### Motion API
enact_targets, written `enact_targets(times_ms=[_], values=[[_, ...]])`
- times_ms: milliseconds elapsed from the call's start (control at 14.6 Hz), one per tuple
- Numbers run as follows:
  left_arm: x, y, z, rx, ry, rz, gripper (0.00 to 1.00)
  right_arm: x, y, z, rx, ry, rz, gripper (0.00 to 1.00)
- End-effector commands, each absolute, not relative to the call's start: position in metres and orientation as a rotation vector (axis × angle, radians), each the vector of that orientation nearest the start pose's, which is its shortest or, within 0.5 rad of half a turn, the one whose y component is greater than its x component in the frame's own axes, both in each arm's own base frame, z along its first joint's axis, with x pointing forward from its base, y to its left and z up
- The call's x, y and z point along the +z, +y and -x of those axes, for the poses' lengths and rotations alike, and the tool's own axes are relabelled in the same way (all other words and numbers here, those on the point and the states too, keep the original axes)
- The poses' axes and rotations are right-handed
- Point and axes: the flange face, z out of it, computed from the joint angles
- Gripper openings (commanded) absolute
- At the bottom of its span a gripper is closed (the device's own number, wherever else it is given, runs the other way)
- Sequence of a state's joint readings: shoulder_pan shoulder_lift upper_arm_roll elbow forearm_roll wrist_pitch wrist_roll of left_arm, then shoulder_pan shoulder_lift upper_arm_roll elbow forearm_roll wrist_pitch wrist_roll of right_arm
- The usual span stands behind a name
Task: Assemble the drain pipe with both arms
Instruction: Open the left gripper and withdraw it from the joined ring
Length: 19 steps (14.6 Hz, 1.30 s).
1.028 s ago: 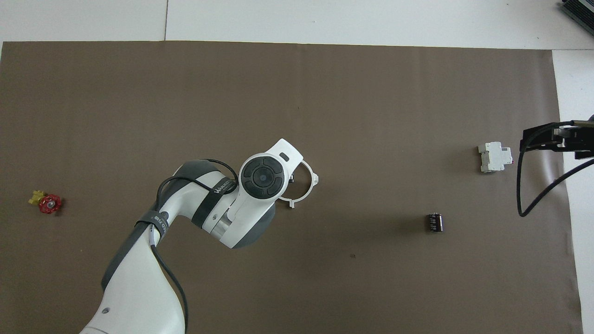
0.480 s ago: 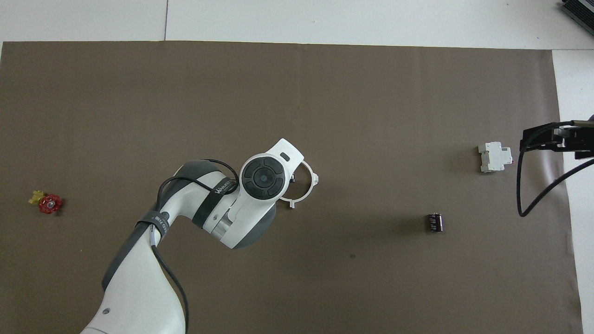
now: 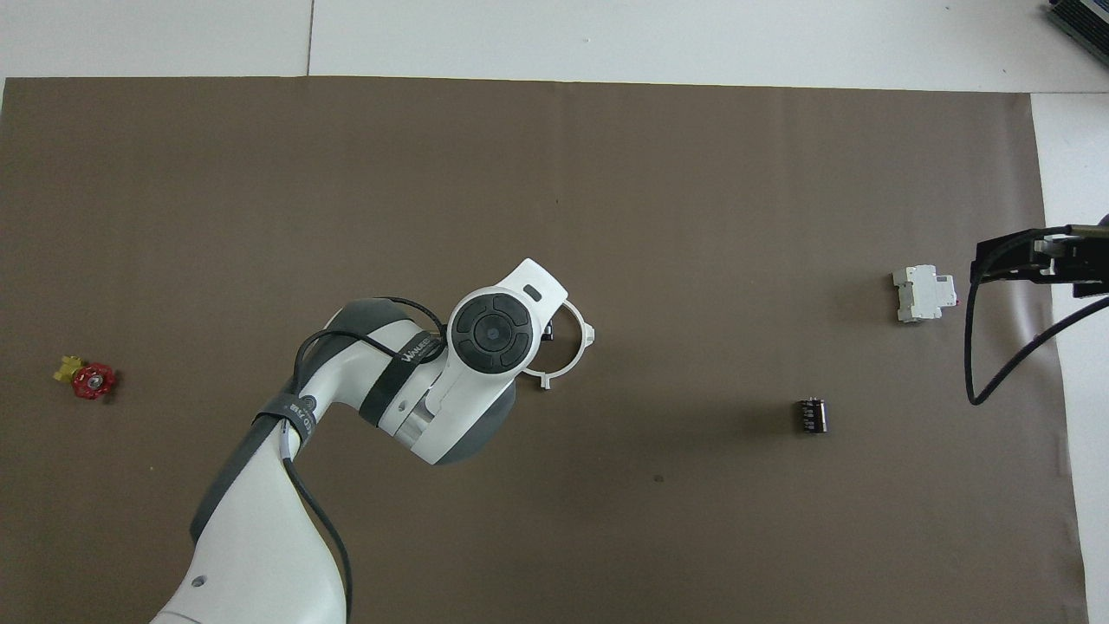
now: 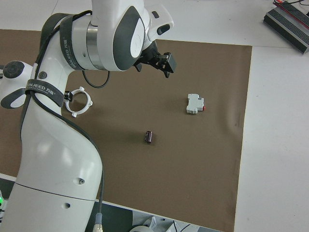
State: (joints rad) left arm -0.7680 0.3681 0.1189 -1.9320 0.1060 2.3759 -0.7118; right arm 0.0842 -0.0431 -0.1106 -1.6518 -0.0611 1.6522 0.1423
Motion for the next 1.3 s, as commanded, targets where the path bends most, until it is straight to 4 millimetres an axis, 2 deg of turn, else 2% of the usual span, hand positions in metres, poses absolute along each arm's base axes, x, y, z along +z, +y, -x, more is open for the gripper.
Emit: enact_targets(times_ms=[0, 137, 343, 480, 686, 754, 891, 1097, 1234], values=[[0.307, -0.384, -0.498, -0.247, 0.032, 3.071, 1.00, 0.619, -0.023, -0.543, -0.072, 0.232, 3.187, 1.00], [0.313, -0.379, -0.503, -0.250, 0.021, 3.071, 1.00, 0.619, -0.023, -0.543, -0.072, 0.232, 3.187, 1.00], [0.333, -0.376, -0.511, -0.244, 0.006, 3.060, 1.00, 0.619, -0.023, -0.543, -0.072, 0.232, 3.187, 1.00], [0.359, -0.377, -0.520, -0.199, -0.008, 3.028, 1.00, 0.619, -0.023, -0.543, -0.072, 0.232, 3.187, 1.00], [0.391, -0.357, -0.537, -0.144, 0.030, 2.996, 1.00, 0.619, -0.023, -0.543, -0.072, 0.232, 3.187, 1.00], [0.402, -0.346, -0.540, -0.132, 0.063, 2.992, 1.00, 0.619, -0.023, -0.543, -0.072, 0.232, 3.187, 1.00], [0.417, -0.308, -0.552, -0.089, 0.122, 2.980, 1.00, 0.619, -0.024, -0.543, -0.072, 0.234, 3.187, 1.00], [0.422, -0.259, -0.574, -0.067, 0.164, 2.975, 1.00, 0.619, -0.024, -0.543, -0.072, 0.234, 3.187, 1.00], [0.430, -0.218, -0.589, -0.057, 0.243, 2.971, 1.00, 0.619, -0.024, -0.543, -0.072, 0.234, 3.187, 1.00]])
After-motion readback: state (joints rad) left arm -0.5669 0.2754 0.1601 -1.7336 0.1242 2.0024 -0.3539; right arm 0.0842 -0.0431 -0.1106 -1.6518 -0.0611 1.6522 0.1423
